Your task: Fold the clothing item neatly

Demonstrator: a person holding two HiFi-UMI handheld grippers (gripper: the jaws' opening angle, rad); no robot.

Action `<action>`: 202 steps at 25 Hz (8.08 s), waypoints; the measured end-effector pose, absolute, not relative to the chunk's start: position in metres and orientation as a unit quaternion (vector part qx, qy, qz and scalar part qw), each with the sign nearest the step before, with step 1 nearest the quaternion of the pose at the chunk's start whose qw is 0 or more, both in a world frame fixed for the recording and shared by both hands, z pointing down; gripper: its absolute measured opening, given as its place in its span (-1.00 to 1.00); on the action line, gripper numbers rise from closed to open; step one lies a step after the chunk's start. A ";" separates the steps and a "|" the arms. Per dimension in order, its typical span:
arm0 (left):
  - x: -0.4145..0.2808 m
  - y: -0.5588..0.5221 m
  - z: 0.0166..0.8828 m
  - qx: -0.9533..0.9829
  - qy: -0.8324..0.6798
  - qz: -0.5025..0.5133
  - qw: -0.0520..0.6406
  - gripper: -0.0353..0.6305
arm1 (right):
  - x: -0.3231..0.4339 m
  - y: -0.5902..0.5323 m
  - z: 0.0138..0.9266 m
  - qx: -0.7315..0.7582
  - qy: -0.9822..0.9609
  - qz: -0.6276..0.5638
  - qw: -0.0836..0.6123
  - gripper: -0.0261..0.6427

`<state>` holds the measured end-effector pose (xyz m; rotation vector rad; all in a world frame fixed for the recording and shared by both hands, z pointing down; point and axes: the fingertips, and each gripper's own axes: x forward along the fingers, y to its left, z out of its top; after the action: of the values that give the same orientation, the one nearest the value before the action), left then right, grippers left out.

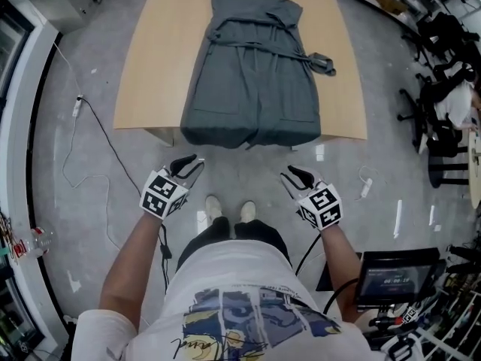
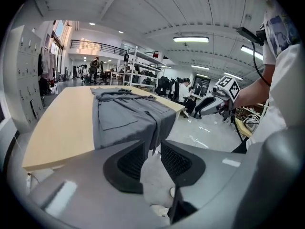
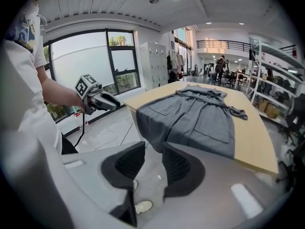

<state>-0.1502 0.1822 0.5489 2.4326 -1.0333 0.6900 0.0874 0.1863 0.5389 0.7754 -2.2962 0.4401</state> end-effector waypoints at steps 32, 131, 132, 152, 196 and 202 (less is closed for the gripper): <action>-0.215 0.106 0.736 0.766 -0.434 0.346 0.326 0.16 | 0.227 0.063 0.770 0.347 -0.823 0.288 0.345 -0.01; -0.175 -0.168 0.314 0.910 -0.383 0.065 0.144 -0.82 | 0.148 -0.208 0.316 0.188 -0.973 0.097 0.088 -0.88; -0.176 -0.180 0.316 0.909 -0.385 0.067 0.142 -0.82 | 0.148 -0.221 0.319 0.189 -0.973 0.097 0.090 -0.88; -0.203 -0.386 0.465 0.860 -0.439 0.148 0.212 -0.82 | 0.148 -0.434 0.472 0.256 -0.945 0.154 0.133 -0.88; -0.247 -0.364 0.558 0.789 -0.495 0.229 0.283 -0.08 | 0.195 -0.404 0.570 0.298 -0.900 0.271 0.168 -0.30; -0.255 -0.349 0.570 0.778 -0.508 0.226 0.294 -0.08 | 0.205 -0.396 0.584 0.308 -0.890 0.285 0.178 -0.30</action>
<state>-0.2548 -0.3488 0.5697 2.0705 -1.3517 0.6031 0.2052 -0.3957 0.5835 0.8711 -2.5182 0.8069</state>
